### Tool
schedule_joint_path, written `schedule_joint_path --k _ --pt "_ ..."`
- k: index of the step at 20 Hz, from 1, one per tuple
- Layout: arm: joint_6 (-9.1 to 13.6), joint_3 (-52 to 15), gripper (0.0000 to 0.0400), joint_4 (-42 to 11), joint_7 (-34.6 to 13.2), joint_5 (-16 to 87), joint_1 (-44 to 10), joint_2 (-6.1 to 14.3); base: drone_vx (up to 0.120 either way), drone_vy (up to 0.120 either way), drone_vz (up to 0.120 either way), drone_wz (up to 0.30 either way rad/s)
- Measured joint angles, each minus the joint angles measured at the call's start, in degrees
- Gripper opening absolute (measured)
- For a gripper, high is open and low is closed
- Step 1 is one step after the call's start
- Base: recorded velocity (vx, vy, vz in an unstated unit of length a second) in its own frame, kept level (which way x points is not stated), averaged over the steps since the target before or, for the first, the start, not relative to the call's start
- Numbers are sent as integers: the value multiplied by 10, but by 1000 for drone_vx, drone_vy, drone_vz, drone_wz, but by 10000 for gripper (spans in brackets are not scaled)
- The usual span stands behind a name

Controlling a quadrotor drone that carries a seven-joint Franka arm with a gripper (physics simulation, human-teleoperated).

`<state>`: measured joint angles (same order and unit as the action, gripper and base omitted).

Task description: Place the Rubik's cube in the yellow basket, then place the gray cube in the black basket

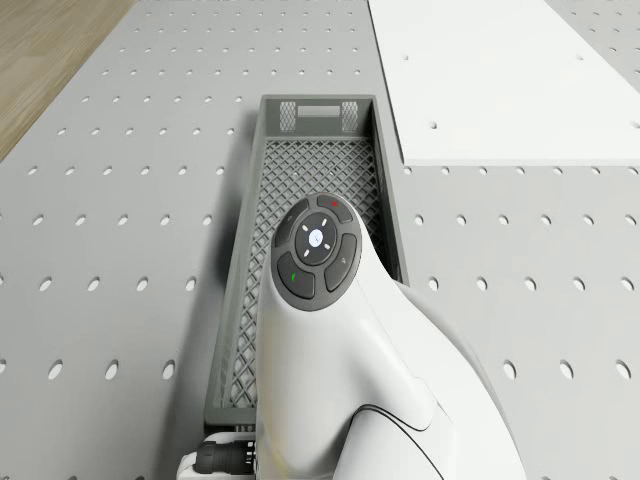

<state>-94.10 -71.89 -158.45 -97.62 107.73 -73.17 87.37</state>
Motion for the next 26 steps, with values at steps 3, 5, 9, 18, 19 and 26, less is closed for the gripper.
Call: schedule_joint_path --k 3,5,9,18,19,26 --pt "0 0 252 0 0 0 0 0 120 0 0 0" --pt "0 0 252 0 0 0 0 0 120 0 0 0" --pt "-1 0 252 0 0 0 0 1 120 0 0 0" --pt "-1 0 252 0 0 -1 0 1 120 0 0 0" --pt "-1 0 252 0 0 -1 0 1 120 0 0 0" --pt "-2 0 252 0 0 -1 -1 2 120 0 0 0"
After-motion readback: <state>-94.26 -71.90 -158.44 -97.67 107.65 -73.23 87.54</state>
